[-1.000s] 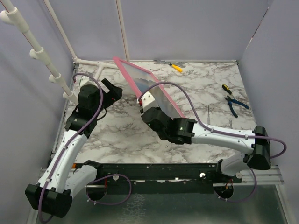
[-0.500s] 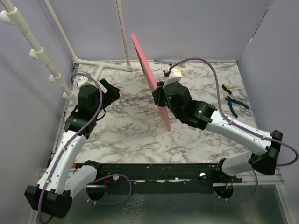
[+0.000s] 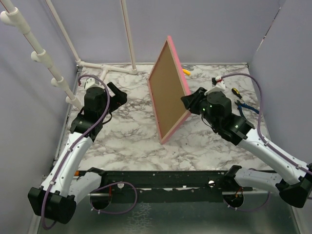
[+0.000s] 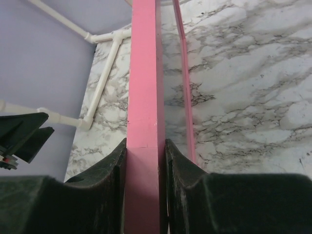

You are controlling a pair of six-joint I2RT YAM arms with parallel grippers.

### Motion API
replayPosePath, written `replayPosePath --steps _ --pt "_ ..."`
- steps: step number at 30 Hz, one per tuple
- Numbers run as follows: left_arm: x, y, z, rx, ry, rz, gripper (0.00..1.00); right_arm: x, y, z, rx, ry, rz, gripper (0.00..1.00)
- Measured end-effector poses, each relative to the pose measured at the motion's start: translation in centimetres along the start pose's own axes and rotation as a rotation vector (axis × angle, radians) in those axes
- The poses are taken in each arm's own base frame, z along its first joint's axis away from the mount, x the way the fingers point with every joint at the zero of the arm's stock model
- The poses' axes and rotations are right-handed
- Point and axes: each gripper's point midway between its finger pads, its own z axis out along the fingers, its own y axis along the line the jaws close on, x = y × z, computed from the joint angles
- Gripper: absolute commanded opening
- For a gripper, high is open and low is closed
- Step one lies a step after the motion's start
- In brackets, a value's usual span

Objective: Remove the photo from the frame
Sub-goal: Turn over the photo frame at the center of the board.

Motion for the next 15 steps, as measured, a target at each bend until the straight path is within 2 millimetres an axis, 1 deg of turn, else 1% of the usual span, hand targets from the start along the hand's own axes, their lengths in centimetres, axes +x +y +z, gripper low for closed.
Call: replayPosePath --steps 3,5,6,7,11,13,15 --pt "1.1 -0.4 0.8 0.025 0.043 0.002 0.87 0.5 -1.5 -0.8 0.016 -0.008 0.056 0.01" --pt "2.4 -0.5 1.7 0.040 0.095 0.004 0.86 1.3 -2.7 -1.2 0.028 -0.002 0.086 0.01" --pt "2.7 -0.6 1.8 0.051 0.110 0.004 0.86 1.8 -3.3 -1.3 0.035 0.005 0.099 0.01" --pt "4.1 -0.3 2.7 0.047 0.154 0.007 0.85 2.4 -4.0 -1.3 0.045 0.015 0.107 0.01" --pt "7.5 0.8 4.2 0.044 0.262 0.008 0.83 5.9 -7.2 -0.9 0.103 0.087 0.139 0.01" --pt "8.9 1.3 4.8 0.038 0.305 0.008 0.81 7.6 -8.4 -0.7 0.122 0.121 0.160 0.01" --pt "9.9 1.8 5.3 0.034 0.333 0.014 0.79 8.8 -9.2 -0.7 0.129 0.143 0.180 0.01"
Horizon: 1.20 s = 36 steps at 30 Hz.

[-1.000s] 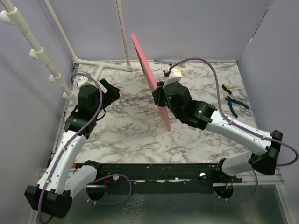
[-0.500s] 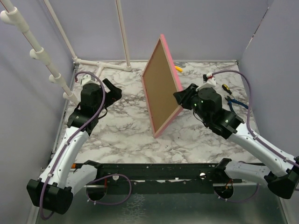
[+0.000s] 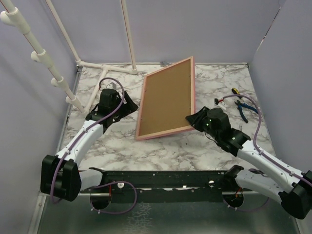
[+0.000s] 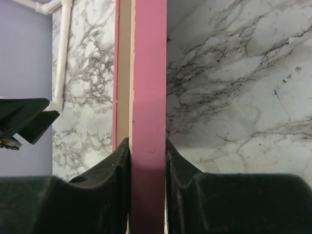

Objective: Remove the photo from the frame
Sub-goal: Turn over the photo frame at the center of the board.

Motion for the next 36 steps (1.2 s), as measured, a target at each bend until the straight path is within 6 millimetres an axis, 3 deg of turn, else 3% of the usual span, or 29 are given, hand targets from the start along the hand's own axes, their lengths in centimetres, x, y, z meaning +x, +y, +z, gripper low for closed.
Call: replayPosePath --steps 10,16,26,36 --pt "2.0 1.5 2.8 -0.041 0.064 0.027 0.73 2.7 -3.2 0.9 -0.008 0.014 0.045 0.01" --pt "4.9 2.1 3.8 -0.083 0.100 0.073 0.69 4.0 -5.3 1.1 0.000 0.011 0.039 0.01" --pt "9.5 7.1 3.8 -0.210 0.164 0.087 0.67 4.4 -4.8 1.0 -0.067 0.017 0.019 0.01" --pt "9.8 8.4 3.7 -0.244 0.133 0.079 0.46 5.2 -3.1 0.7 -0.152 0.075 -0.031 0.01"
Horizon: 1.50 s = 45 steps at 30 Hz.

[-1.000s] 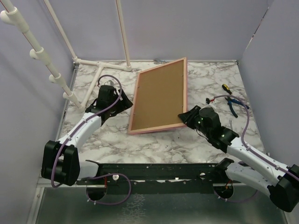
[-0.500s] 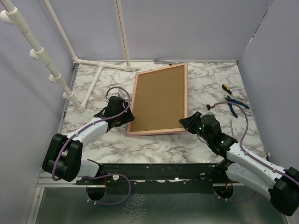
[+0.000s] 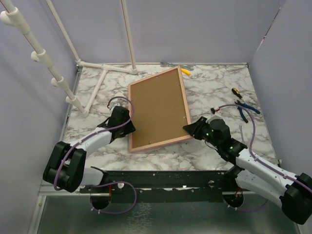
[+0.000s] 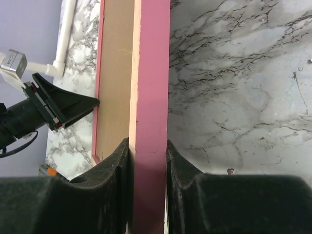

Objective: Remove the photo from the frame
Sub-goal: Turn over the photo frame at the center of the board.

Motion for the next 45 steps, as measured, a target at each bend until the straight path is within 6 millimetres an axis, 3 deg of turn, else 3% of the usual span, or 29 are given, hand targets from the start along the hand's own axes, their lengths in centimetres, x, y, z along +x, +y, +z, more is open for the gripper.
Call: replayPosePath --steps 4,8,19,28,33,37,41,45 --pt "0.2 0.2 -0.1 0.003 -0.011 -0.012 0.37 -0.1 0.2 0.1 -0.004 0.004 -0.010 0.01" --pt "0.1 0.2 0.0 0.010 -0.019 -0.018 0.35 -0.1 0.3 0.2 -0.003 0.007 -0.017 0.01" --pt "0.4 0.5 -0.1 0.078 -0.050 -0.085 0.55 -2.5 2.9 0.2 -0.040 -0.021 -0.072 0.02" --pt "-1.5 0.3 -0.5 0.171 -0.102 -0.188 0.47 -2.8 3.2 0.2 -0.052 -0.025 -0.106 0.02" --pt "-2.0 0.4 0.7 0.186 -0.101 -0.225 0.39 -2.8 3.4 0.2 -0.052 -0.019 -0.116 0.03" --pt "-1.6 0.4 1.8 0.192 -0.077 -0.237 0.27 -2.8 3.7 0.3 -0.056 -0.003 -0.119 0.11" --pt "-2.3 0.1 2.2 0.205 -0.093 -0.232 0.02 -3.1 4.2 0.5 -0.059 0.017 -0.125 0.30" --pt "-2.9 -0.1 2.5 0.212 -0.108 -0.196 0.00 -3.8 5.9 1.0 -0.104 0.036 -0.161 0.47"
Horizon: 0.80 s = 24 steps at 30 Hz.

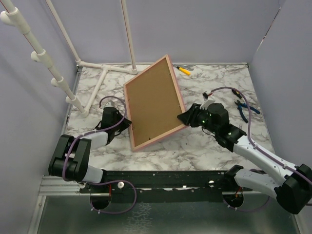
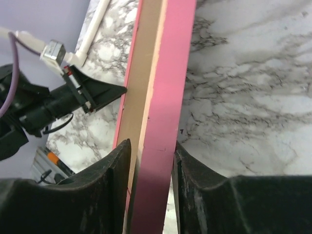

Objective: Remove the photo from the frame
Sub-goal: Turn over the photo frame at the center of the board.

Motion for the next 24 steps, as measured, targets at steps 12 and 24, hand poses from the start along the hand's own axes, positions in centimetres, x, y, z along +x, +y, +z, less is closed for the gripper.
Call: replayPosePath --steps 12,24 --pt "-0.7 -0.2 0.7 0.011 -0.018 0.038 0.00 -0.7 1.7 1.0 -0.013 0.082 -0.081 0.75" --pt "-0.7 -0.1 0.7 0.006 -0.016 0.054 0.00 -0.8 0.5 0.9 0.081 0.155 -0.148 0.54"
